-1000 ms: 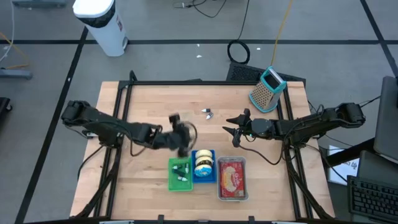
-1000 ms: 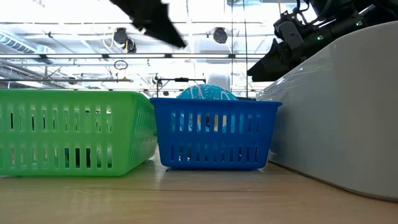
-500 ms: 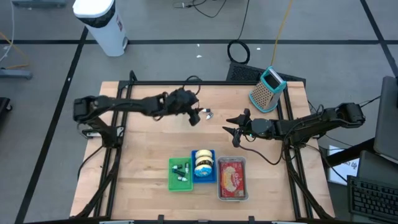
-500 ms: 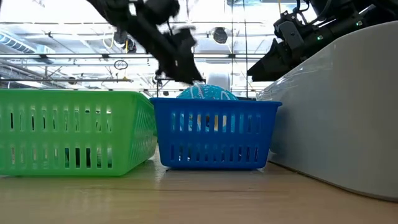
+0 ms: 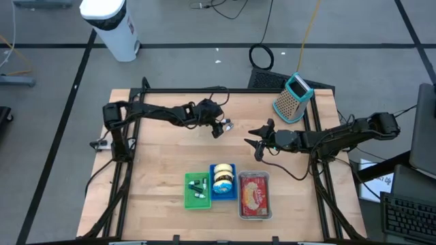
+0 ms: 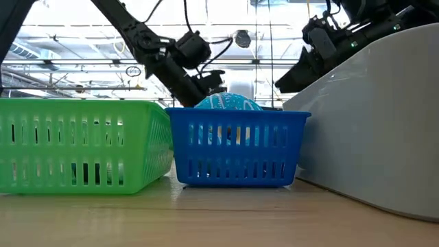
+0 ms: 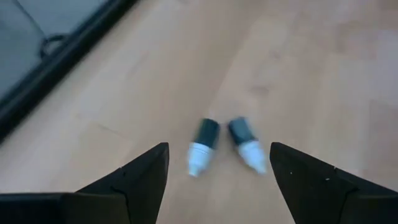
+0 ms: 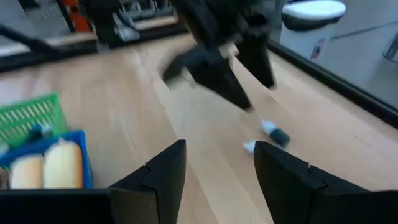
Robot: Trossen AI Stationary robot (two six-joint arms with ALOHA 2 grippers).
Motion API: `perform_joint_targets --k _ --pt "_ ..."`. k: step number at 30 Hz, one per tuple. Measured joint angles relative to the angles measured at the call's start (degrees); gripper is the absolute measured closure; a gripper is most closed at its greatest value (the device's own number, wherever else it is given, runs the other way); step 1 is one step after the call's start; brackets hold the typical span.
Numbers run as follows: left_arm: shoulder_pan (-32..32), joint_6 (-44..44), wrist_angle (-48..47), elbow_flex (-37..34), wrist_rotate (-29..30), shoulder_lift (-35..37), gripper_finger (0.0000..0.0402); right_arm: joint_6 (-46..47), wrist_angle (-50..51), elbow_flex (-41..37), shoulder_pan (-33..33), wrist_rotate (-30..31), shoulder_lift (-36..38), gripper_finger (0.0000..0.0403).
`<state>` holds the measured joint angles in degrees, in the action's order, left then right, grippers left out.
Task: Pick & Place Food Item
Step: Put the dark green food coloring bottle into the green bin
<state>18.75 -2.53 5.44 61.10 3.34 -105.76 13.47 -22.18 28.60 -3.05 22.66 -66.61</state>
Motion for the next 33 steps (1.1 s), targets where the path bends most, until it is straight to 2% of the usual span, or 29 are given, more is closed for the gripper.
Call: perform_joint_targets --k 4,6,8,12,19,23,27,33 --pt "-0.1 -1.7 -5.2 0.0 -8.2 5.9 0.0119 -0.4 2.1 0.0 0.8 2.5 -1.8 0.0222" --pt "-0.1 -1.6 -8.5 0.0 -10.2 10.3 0.0119 -1.3 0.9 0.0 3.0 1.2 -3.1 0.0222" --pt "-0.4 -0.7 -11.3 -0.2 -10.8 15.0 0.0119 -2.1 1.1 1.1 6.4 -4.9 -4.8 0.0222" --pt "-1.4 1.4 -10.7 -3.4 -11.0 25.6 0.0119 -4.3 1.7 5.6 13.4 -16.3 -9.8 0.0222" --pt "-1.9 0.6 -6.1 -13.0 -7.2 38.3 0.0119 -18.0 7.4 18.7 21.7 -26.5 -22.8 0.0222" --pt "-1.9 -0.8 -4.5 -18.5 -3.6 41.0 0.0119 -24.1 12.1 27.3 23.9 -27.3 -30.9 0.0222" --pt "-1.9 -2.1 -2.6 -21.9 -1.6 41.4 0.0119 -25.2 19.9 35.5 26.1 -27.3 -38.1 0.0222" --pt "-1.9 -2.7 -1.3 -24.3 -1.5 41.3 0.0119 -25.0 26.5 41.8 27.5 -27.2 -44.9 0.0222"
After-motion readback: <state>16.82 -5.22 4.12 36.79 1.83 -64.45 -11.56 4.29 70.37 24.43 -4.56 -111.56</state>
